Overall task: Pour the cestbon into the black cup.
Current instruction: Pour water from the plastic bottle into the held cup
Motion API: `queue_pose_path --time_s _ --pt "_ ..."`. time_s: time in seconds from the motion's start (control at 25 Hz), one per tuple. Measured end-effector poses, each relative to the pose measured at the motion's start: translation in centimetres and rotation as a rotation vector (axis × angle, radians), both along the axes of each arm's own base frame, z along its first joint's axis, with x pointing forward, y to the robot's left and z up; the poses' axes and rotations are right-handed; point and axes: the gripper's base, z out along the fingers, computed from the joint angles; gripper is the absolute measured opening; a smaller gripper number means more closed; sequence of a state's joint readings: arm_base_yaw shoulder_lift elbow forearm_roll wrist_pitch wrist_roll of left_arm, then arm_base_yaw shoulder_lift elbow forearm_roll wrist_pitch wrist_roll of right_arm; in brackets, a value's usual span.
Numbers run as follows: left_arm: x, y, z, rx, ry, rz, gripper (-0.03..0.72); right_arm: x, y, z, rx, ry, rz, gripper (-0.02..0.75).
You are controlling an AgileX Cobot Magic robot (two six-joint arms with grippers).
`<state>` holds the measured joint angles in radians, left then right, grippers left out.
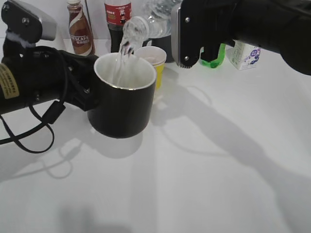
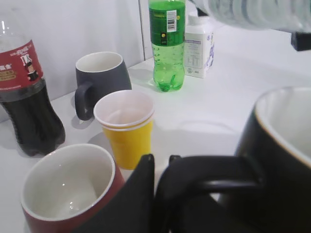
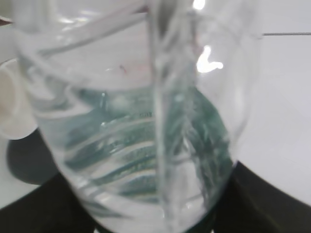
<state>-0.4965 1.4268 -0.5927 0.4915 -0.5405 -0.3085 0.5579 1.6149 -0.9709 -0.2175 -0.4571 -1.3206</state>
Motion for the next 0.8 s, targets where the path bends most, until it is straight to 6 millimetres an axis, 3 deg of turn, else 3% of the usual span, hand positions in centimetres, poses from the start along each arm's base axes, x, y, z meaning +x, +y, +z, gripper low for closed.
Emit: queue_pose_path --time_s 0.8 --pt "-0.05 0.15 -0.42 0.038 0.024 0.007 0.048 0.04 0.06 0.79 -0.01 -0.113 0.008 0.433"
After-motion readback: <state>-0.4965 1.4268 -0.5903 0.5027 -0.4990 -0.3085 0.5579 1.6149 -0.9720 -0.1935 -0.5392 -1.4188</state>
